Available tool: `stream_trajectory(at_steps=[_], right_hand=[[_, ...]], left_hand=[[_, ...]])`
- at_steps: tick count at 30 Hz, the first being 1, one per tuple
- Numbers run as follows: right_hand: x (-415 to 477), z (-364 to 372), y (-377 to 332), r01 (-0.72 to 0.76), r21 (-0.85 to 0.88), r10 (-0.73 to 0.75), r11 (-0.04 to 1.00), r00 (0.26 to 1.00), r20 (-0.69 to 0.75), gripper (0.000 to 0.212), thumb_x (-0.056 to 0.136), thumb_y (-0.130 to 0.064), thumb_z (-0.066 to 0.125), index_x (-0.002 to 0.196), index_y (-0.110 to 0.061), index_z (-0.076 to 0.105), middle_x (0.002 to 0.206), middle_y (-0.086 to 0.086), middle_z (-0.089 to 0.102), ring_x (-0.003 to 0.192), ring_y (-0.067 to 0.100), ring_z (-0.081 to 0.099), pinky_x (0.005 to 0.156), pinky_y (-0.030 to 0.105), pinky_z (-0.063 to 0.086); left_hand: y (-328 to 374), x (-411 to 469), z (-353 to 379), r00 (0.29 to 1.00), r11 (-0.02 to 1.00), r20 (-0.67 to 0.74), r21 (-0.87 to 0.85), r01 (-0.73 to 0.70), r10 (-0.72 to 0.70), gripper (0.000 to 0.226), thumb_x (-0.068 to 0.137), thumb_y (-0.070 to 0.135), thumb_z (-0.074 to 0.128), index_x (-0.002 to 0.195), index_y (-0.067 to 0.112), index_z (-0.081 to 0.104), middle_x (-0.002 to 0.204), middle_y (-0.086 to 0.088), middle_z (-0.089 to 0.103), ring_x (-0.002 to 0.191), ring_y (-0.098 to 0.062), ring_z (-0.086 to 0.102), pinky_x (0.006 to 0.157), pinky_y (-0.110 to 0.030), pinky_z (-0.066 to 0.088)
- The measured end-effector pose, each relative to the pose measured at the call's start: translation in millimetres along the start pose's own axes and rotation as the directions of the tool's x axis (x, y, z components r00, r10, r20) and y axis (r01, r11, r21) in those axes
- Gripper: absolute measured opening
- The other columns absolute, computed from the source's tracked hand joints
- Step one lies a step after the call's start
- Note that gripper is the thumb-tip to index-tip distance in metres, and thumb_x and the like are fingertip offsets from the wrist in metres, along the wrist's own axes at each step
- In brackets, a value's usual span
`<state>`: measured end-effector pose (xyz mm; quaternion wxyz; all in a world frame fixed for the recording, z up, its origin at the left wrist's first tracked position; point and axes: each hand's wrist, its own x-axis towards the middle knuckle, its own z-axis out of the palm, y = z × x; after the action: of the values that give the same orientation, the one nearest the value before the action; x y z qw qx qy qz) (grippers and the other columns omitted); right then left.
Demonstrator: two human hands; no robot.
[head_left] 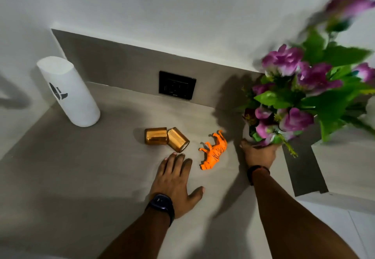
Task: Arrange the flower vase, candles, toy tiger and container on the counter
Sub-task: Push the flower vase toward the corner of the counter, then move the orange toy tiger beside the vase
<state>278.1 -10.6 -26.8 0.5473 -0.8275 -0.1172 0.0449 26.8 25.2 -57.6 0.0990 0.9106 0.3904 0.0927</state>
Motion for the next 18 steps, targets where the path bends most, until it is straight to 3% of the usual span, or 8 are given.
stream_trajectory(at_steps=[4, 8, 10, 12, 14, 15, 18], right_hand=[[-7, 2, 0, 0.02, -0.026, -0.02, 0.999, 1.0, 0.002, 0.083, 0.056, -0.021, 0.088, 0.126, -0.008, 0.046, 0.115, 0.02, 0.063, 0.106, 0.037, 0.06, 0.092, 0.029, 0.04], [-31, 1, -3, -0.004, -0.062, 0.002, 0.998, 1.0, -0.021, 0.12, 0.052, -0.038, 0.091, 0.144, -0.008, 0.019, 0.136, 0.02, 0.048, 0.126, 0.033, 0.046, 0.108, 0.044, 0.036], [-51, 2, -8, -0.041, -0.133, 0.025, 0.99, 0.992, -0.121, 0.112, 0.055, -0.048, 0.085, 0.141, -0.006, 0.027, 0.131, 0.023, 0.051, 0.123, 0.04, 0.045, 0.104, 0.051, 0.038], [-68, 4, -15, -0.08, -0.195, 0.045, 0.978, 0.983, -0.177, 0.083, 0.062, -0.058, 0.074, 0.122, -0.007, 0.046, 0.113, 0.02, 0.06, 0.109, 0.041, 0.052, 0.092, 0.051, 0.045], [-82, 12, -26, -0.098, -0.266, 0.088, 0.959, 0.995, -0.048, 0.06, 0.067, -0.069, 0.061, 0.093, -0.015, 0.055, 0.098, 0.013, 0.065, 0.097, 0.037, 0.059, 0.084, 0.045, 0.049], [-88, 17, -31, -0.084, -0.345, 0.112, 0.935, 0.992, 0.062, 0.06, 0.067, -0.074, 0.055, 0.086, -0.017, 0.057, 0.095, 0.011, 0.066, 0.096, 0.035, 0.06, 0.084, 0.043, 0.049], [-99, 31, -38, 0.095, -0.56, 0.1, 0.823, 0.946, 0.307, 0.068, 0.07, -0.078, 0.047, 0.098, -0.017, 0.06, 0.104, 0.011, 0.064, 0.102, 0.034, 0.059, 0.087, 0.042, 0.048]], left_hand=[[-1, 1, 1, 1.0, 1.0, 0.0, 0.006, 0.005, -0.005, 0.083, 0.076, 0.075, 0.034, 0.14, 0.021, 0.032, 0.148, -0.01, 0.038, 0.138, -0.032, 0.025, 0.112, -0.05, 0.02], [-2, 2, 1, 1.0, 1.0, 0.022, 0.013, 0.01, -0.01, 0.084, 0.077, 0.076, 0.031, 0.141, 0.021, 0.029, 0.15, -0.01, 0.035, 0.139, -0.032, 0.023, 0.113, -0.051, 0.021], [-2, 1, 0, 0.999, 1.0, 0.03, 0.015, 0.014, -0.014, 0.084, 0.077, 0.076, 0.03, 0.141, 0.021, 0.029, 0.151, -0.01, 0.034, 0.14, -0.032, 0.022, 0.113, -0.051, 0.02], [0, 1, 0, 0.999, 1.0, 0.034, 0.015, 0.014, -0.015, 0.084, 0.076, 0.075, 0.03, 0.141, 0.022, 0.027, 0.151, -0.009, 0.032, 0.14, -0.032, 0.02, 0.114, -0.051, 0.018], [0, 1, 0, 0.999, 1.0, 0.04, 0.018, 0.013, -0.014, 0.085, 0.076, 0.074, 0.029, 0.143, 0.022, 0.025, 0.153, -0.009, 0.029, 0.141, -0.032, 0.018, 0.114, -0.051, 0.015], [0, 1, -1, 0.999, 1.0, 0.045, 0.022, 0.01, -0.011, 0.086, 0.076, 0.074, 0.028, 0.143, 0.022, 0.023, 0.154, -0.009, 0.028, 0.141, -0.032, 0.016, 0.114, -0.051, 0.014], [0, -1, -1, 0.999, 1.0, 0.043, 0.029, 0.001, -0.002, 0.088, 0.075, 0.074, 0.027, 0.144, 0.02, 0.023, 0.154, -0.01, 0.026, 0.141, -0.032, 0.014, 0.115, -0.051, 0.012]])
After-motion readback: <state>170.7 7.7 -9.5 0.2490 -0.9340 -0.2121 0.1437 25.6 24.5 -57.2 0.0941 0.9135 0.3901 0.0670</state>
